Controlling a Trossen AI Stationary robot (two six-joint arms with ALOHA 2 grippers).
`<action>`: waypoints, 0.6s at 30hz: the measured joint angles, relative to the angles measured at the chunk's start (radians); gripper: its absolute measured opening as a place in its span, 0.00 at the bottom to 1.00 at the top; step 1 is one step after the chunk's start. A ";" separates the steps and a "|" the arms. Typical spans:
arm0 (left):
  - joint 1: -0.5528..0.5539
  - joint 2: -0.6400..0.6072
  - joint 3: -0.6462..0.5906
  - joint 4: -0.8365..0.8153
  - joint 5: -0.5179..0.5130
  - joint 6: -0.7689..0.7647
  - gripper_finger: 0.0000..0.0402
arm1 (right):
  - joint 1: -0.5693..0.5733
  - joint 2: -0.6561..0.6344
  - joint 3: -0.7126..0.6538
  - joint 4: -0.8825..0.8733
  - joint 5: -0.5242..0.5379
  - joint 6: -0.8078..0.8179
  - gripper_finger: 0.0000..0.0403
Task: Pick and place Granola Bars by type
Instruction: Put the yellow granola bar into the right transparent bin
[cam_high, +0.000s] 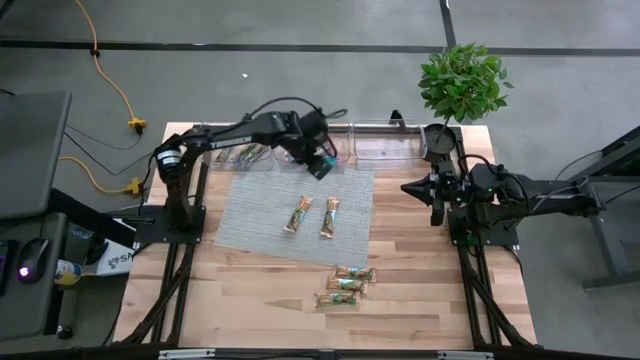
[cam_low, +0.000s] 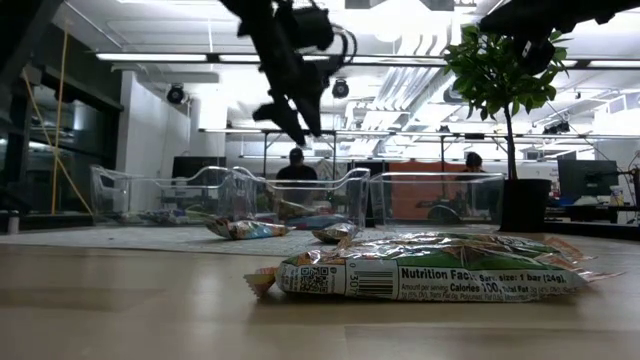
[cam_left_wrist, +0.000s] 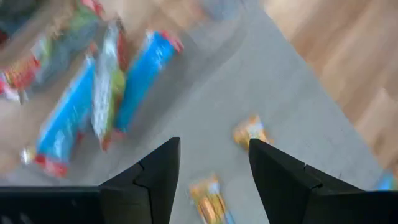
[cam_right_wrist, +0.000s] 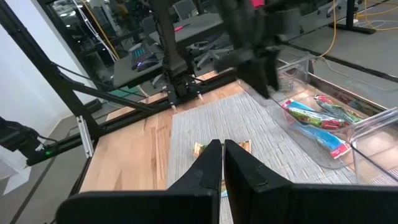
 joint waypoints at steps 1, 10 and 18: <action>-0.016 -0.015 -0.005 -0.021 -0.002 -0.009 0.47 | 0.000 0.000 0.000 0.000 -0.001 0.000 0.00; -0.199 -0.180 -0.164 -0.066 -0.122 -0.226 0.47 | 0.000 0.000 0.000 -0.003 -0.002 0.000 0.00; -0.279 -0.377 -0.551 0.105 -0.194 -0.555 0.47 | 0.000 0.000 0.000 -0.003 -0.002 0.003 0.00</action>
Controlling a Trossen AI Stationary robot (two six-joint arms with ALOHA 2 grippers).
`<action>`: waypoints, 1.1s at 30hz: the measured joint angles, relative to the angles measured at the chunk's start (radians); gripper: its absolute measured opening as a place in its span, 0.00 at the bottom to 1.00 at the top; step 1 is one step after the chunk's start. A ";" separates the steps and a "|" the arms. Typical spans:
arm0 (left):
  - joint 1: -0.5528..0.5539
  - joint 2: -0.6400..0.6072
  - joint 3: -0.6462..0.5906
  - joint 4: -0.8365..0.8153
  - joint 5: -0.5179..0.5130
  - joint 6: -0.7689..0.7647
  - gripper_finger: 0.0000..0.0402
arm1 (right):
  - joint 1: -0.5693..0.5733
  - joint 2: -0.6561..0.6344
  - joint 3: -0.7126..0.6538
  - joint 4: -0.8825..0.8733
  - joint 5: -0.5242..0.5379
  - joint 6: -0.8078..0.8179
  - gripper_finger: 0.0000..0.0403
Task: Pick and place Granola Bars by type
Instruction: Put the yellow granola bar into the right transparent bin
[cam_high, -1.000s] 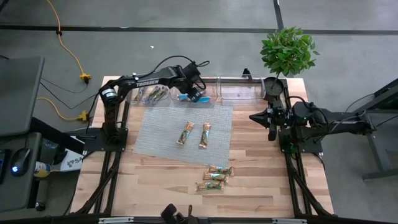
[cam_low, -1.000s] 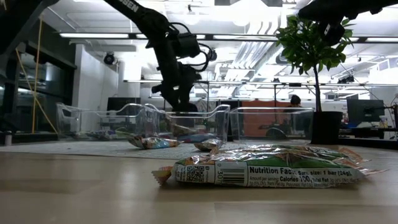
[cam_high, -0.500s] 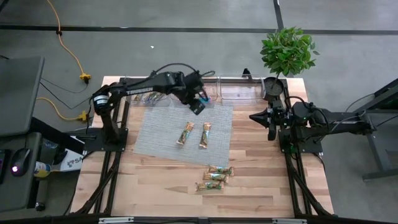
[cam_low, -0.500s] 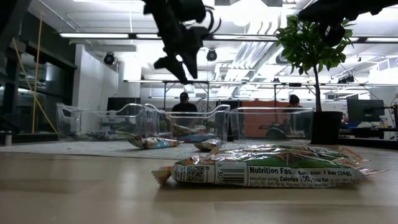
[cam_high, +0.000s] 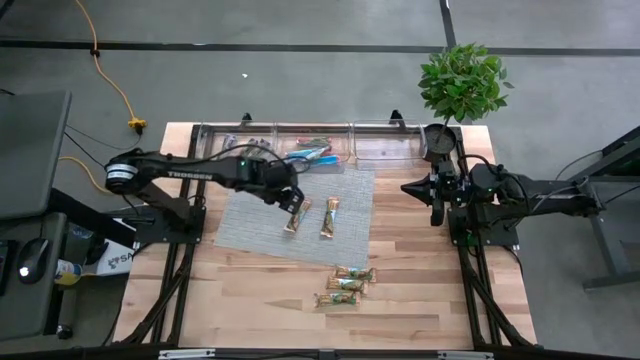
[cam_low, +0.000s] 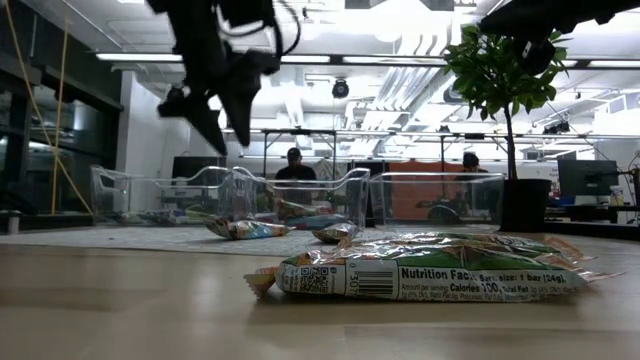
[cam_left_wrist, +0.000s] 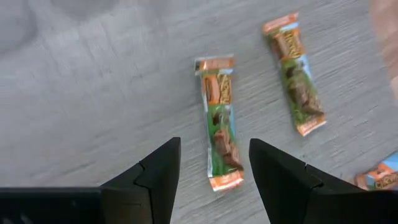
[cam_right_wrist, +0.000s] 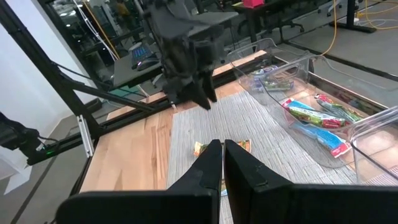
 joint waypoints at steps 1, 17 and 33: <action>-0.002 -0.007 -0.035 0.033 0.013 -0.022 0.47 | 0.000 0.000 0.000 0.000 0.000 0.001 0.00; 0.000 0.118 -0.105 0.220 0.070 -0.069 0.47 | 0.000 0.000 0.000 -0.001 0.002 0.002 0.00; 0.001 0.292 0.064 0.157 0.084 0.074 0.51 | 0.000 0.000 0.000 0.000 0.003 0.027 0.00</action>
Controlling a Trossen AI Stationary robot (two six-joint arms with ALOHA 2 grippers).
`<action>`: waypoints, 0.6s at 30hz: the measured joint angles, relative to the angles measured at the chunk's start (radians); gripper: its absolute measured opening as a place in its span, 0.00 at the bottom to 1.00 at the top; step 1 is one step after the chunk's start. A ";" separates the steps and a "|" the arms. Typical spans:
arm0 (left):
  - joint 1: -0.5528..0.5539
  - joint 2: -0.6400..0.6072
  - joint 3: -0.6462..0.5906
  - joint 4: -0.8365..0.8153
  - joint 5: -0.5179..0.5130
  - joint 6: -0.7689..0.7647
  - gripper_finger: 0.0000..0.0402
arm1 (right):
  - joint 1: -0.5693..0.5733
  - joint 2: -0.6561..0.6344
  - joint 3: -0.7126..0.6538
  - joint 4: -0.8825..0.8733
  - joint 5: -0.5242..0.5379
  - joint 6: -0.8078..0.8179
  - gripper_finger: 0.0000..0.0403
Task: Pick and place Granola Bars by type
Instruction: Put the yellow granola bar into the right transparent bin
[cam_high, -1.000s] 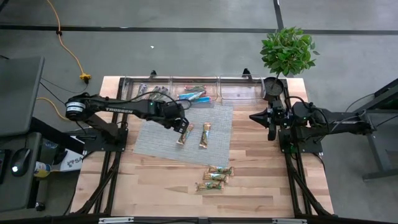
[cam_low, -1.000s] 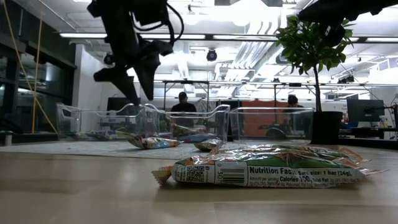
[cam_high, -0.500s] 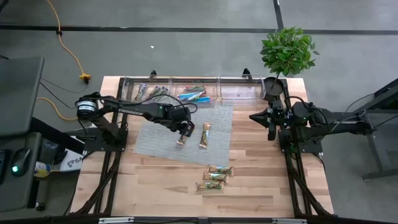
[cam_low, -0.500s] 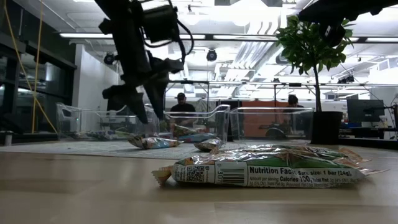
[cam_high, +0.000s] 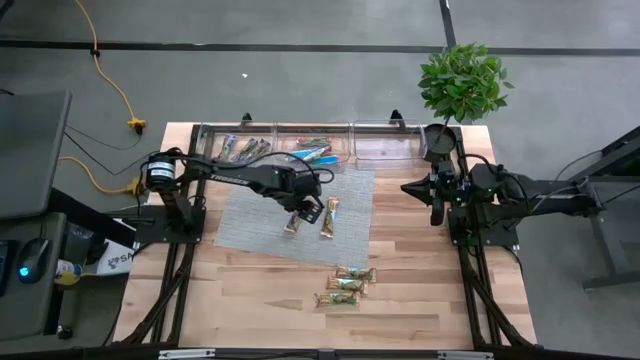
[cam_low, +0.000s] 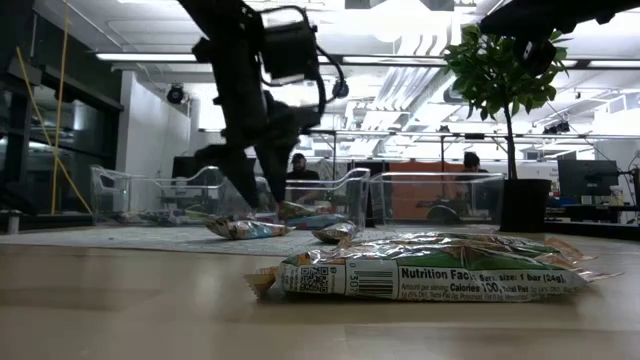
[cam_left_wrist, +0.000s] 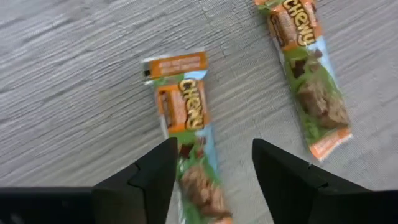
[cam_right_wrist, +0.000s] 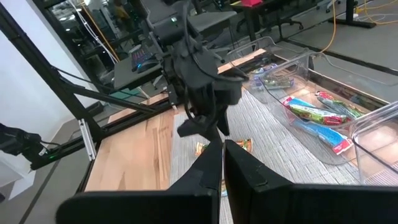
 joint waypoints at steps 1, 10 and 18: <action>0.000 0.007 0.000 0.002 0.001 0.001 0.53 | 0.000 0.000 0.000 0.000 0.000 0.000 0.00; 0.000 0.003 -0.002 -0.036 -0.040 -0.003 0.66 | 0.000 0.001 0.000 0.000 0.000 0.000 0.00; 0.000 0.006 -0.001 -0.043 -0.090 -0.009 0.66 | 0.000 0.002 0.000 0.000 -0.001 0.000 0.00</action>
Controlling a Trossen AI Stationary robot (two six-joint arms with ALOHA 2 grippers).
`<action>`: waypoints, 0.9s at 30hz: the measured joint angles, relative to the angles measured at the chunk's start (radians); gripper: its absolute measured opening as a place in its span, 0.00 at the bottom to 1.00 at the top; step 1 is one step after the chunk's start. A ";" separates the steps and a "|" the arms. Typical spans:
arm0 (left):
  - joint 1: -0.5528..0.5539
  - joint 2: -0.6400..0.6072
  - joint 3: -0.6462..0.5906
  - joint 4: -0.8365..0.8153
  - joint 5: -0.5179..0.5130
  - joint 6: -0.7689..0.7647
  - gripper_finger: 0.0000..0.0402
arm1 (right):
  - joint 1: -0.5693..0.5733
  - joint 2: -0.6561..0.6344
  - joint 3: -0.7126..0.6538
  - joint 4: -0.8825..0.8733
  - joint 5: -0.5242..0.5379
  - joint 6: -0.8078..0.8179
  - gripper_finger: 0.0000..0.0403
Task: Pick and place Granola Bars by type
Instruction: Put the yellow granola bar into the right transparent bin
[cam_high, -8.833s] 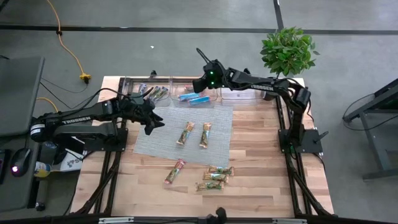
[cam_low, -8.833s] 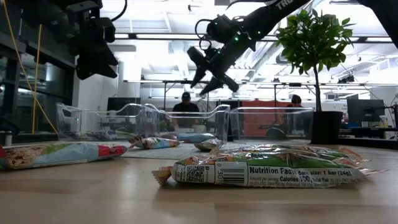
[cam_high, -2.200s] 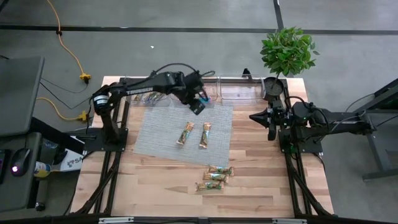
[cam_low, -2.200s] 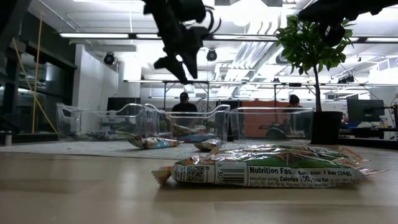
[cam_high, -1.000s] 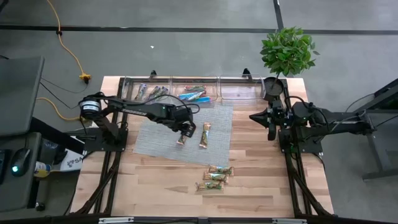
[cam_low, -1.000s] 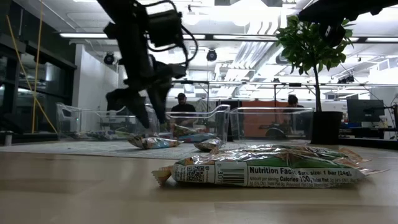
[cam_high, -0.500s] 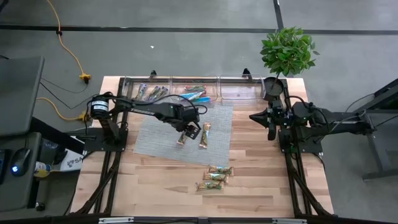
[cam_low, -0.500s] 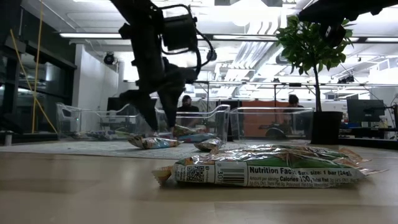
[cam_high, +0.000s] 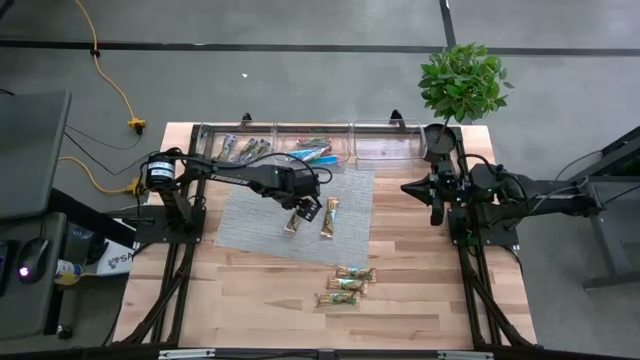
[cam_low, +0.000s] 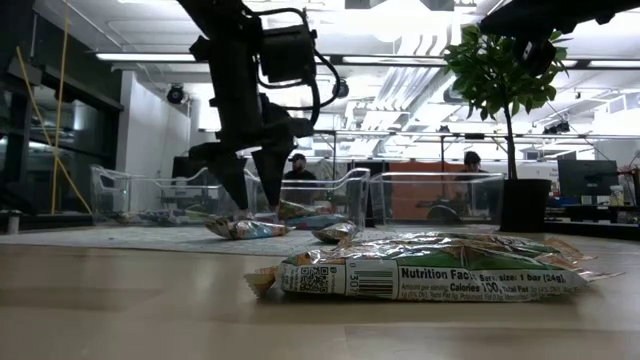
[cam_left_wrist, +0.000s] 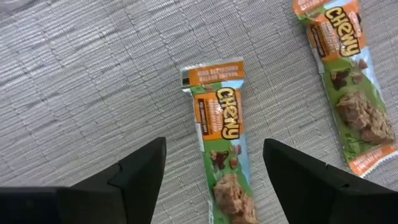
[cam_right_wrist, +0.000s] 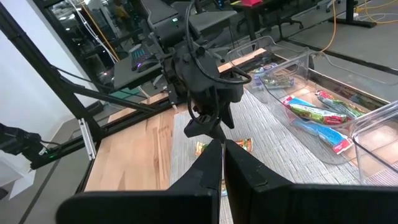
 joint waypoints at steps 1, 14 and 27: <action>0.000 0.008 0.000 0.006 0.007 0.000 0.66 | 0.000 0.000 0.000 0.000 0.000 0.000 0.00; -0.020 0.106 0.002 0.024 0.045 0.000 0.66 | 0.000 0.048 0.000 0.000 -0.019 0.007 0.00; -0.018 0.107 0.001 0.022 0.086 -0.003 0.47 | 0.000 0.062 0.000 0.000 -0.023 0.000 0.00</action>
